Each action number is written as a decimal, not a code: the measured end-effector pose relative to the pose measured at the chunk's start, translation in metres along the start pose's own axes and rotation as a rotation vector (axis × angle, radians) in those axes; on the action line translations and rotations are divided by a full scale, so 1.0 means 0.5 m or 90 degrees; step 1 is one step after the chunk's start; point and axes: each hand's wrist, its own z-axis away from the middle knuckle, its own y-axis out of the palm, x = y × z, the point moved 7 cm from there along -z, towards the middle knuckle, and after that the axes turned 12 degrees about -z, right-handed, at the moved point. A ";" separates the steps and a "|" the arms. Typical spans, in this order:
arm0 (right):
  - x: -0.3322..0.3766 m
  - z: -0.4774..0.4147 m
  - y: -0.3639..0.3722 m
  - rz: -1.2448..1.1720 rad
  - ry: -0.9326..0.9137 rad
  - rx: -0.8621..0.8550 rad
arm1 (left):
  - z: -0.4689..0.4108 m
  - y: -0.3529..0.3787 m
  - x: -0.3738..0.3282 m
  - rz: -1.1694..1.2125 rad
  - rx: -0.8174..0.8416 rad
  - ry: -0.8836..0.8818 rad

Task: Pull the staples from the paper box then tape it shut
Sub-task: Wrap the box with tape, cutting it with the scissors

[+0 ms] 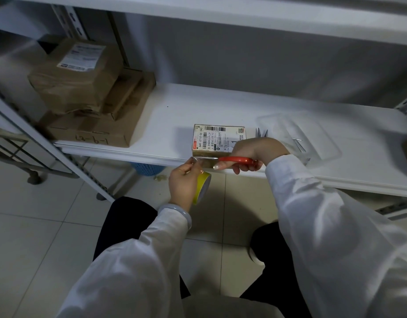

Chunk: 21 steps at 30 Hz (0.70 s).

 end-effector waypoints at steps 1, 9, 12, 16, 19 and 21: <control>0.000 0.001 -0.001 0.010 -0.005 -0.007 | 0.001 -0.001 0.002 -0.010 -0.002 -0.002; 0.000 -0.001 -0.001 0.002 -0.027 -0.019 | -0.001 -0.004 -0.009 0.001 -0.010 0.003; 0.001 -0.008 -0.004 -0.058 -0.045 -0.037 | -0.005 0.000 -0.021 0.001 0.003 0.003; 0.001 -0.005 -0.002 -0.076 -0.038 -0.023 | -0.010 -0.004 -0.023 -0.015 0.001 0.005; -0.002 -0.003 -0.002 -0.096 -0.030 -0.017 | -0.009 -0.008 -0.014 -0.029 0.001 -0.023; -0.003 -0.005 -0.003 -0.114 -0.023 -0.019 | -0.008 -0.010 -0.011 -0.031 0.006 -0.029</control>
